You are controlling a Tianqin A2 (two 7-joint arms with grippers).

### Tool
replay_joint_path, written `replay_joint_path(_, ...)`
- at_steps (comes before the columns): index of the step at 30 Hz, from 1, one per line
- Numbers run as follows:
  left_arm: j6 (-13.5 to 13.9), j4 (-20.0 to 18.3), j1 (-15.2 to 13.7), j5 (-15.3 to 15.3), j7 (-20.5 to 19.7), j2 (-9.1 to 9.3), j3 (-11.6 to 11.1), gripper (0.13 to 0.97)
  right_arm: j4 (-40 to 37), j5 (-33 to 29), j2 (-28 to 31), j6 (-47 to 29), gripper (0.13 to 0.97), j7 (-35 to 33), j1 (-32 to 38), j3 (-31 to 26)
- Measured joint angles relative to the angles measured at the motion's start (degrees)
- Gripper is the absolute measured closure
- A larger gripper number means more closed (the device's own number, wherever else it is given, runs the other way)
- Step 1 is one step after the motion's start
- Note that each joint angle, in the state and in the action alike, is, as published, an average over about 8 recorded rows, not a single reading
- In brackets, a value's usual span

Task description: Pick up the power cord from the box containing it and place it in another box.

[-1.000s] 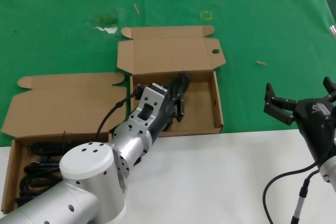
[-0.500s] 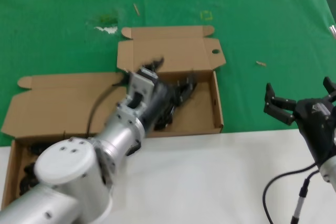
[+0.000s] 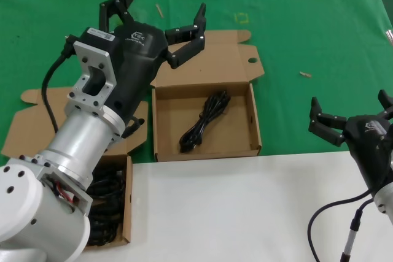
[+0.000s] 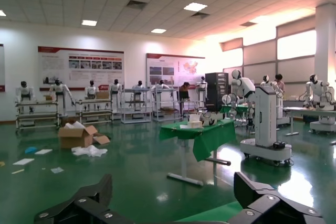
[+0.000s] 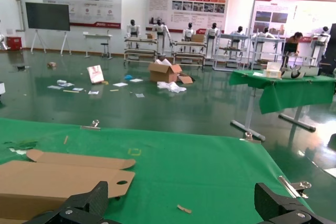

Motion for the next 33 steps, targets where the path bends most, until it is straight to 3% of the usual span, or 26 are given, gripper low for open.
replay_joint_path(3,0.2,-0.2,0.2,0.4,-0.2,0.05,-0.4,0.277,0.0,0.0,0.0,0.0,0.129,0.0,0.0,0.0)
replay_joint_path(7,0.4,0.0,0.6,0.8,-0.5,0.20,-0.9,0.277,0.0,0.0,0.0,0.0,0.129,0.0,0.0,0.0)
replay_joint_path(15,1.0,0.6,2.6,3.0,-1.9,0.96,-3.4,0.171,0.0,0.0,0.0,0.0,0.129,0.0,0.0,0.0)
replay_joint_path(33,2.8,2.6,8.3,9.5,-6.0,3.13,-10.6,0.132,0.0,0.0,0.0,0.0,0.129,0.0,0.0,0.0)
